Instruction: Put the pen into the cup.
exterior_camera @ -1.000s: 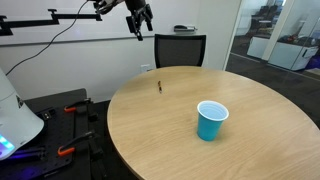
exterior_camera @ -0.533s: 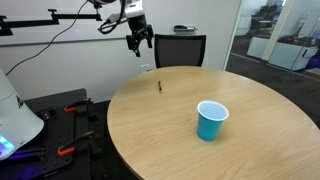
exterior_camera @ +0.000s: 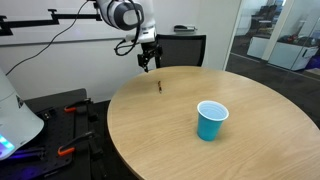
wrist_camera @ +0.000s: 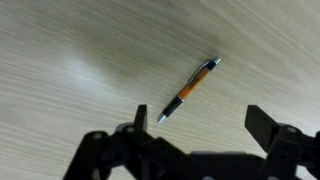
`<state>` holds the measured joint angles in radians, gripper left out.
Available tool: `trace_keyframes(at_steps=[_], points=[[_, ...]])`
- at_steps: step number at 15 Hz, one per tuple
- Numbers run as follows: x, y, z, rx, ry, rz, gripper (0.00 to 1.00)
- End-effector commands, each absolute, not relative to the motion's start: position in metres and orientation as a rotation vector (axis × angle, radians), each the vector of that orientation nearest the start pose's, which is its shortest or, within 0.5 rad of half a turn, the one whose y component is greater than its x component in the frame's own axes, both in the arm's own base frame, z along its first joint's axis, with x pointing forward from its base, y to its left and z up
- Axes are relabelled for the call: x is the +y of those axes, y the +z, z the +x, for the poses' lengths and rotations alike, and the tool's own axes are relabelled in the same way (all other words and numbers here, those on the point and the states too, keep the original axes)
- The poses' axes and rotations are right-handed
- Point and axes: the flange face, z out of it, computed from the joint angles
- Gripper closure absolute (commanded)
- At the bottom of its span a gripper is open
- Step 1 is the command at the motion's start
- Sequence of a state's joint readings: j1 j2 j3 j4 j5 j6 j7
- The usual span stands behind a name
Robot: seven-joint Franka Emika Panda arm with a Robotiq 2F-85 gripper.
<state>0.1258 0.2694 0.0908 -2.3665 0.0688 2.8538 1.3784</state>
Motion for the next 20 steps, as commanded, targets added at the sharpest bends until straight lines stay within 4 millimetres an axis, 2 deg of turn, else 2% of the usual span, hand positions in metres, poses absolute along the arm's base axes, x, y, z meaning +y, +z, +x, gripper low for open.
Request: trace_keyframes(at_steps=[1,7,9,10,13,16,20], points=[[0.125,0.216,0.55,1.773,-0.178,-2.405,0.0],[0.131,0.181,0.577,1.914,-0.197,-2.433,0.0],[0.131,0.173,0.583,1.896,-0.182,-2.453,0.0],[0.129,0.177,0.572,1.883,-0.183,-2.434,0.0],[0.13,0.168,0.578,1.884,-0.183,-2.44,0.0],[0.13,0.171,0.578,1.896,-0.177,-2.419,0.0],[0.123,0.172,0.575,2.014,-0.147,-2.352,0.0]])
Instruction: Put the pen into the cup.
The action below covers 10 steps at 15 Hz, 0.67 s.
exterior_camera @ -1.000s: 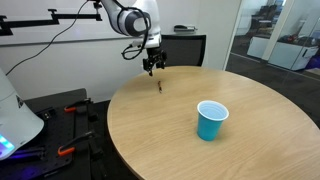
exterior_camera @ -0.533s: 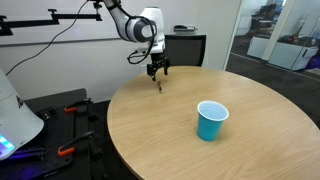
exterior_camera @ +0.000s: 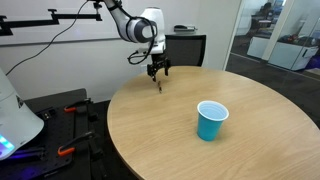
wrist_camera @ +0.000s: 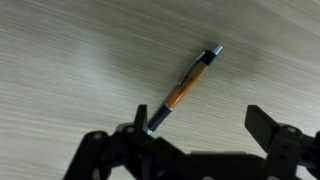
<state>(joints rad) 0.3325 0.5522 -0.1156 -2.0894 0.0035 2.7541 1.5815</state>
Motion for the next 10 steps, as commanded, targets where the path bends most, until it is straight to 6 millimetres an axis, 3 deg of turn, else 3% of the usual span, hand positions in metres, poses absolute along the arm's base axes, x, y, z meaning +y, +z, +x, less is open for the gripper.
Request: trace_keyframes(at_steps=[1,10], points=[[0.123,0.171,0.574,2.04,-0.133,-2.337,0.0],[0.119,0.155,0.57,2.21,-0.103,-2.27,0.0]])
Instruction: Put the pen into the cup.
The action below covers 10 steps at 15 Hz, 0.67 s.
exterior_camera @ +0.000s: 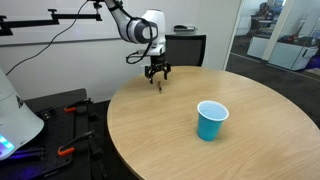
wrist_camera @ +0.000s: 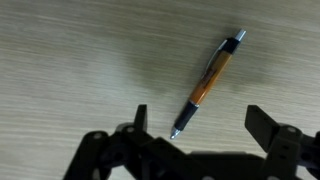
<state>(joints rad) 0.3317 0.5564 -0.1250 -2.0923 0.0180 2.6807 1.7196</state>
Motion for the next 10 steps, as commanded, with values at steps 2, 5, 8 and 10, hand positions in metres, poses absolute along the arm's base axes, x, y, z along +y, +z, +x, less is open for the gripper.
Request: trace_keyframes(at_steps=[2,5,8,10], points=[[0.12,0.149,0.57,2.22,-0.105,-2.263,0.0],[0.12,0.14,0.569,2.224,-0.097,-2.268,0.0],[0.12,0.132,0.567,2.227,-0.089,-2.275,0.26],[0.119,0.13,0.566,2.231,-0.087,-2.278,0.31]])
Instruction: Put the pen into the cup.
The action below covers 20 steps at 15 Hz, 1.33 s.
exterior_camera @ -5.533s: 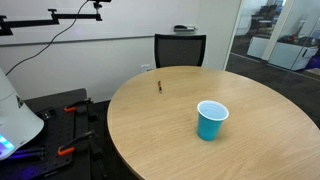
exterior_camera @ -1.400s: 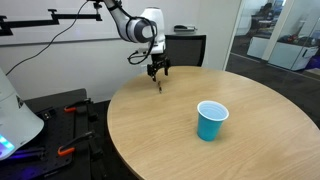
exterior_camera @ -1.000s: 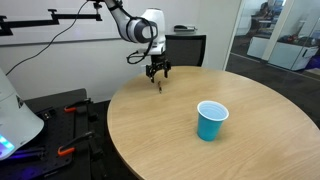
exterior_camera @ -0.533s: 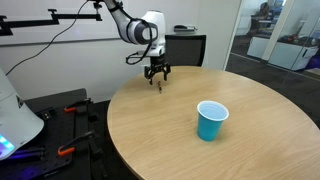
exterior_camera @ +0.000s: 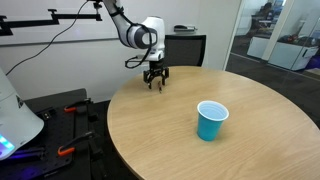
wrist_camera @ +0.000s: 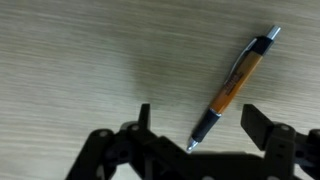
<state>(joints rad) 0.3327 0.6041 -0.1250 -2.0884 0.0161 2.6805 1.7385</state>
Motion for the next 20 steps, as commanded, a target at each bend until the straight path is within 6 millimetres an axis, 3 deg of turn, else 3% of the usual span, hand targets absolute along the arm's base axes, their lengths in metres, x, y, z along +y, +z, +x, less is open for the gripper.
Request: trace_keyframes(at_steps=[1,9,14,20], points=[[0.119,0.129,0.566,2.233,-0.087,-2.278,0.4],[0.118,0.129,0.566,2.231,-0.093,-2.281,0.99],[0.119,0.139,0.563,2.205,-0.098,-2.295,0.96],[0.111,0.189,0.561,2.174,-0.253,-2.317,0.96]])
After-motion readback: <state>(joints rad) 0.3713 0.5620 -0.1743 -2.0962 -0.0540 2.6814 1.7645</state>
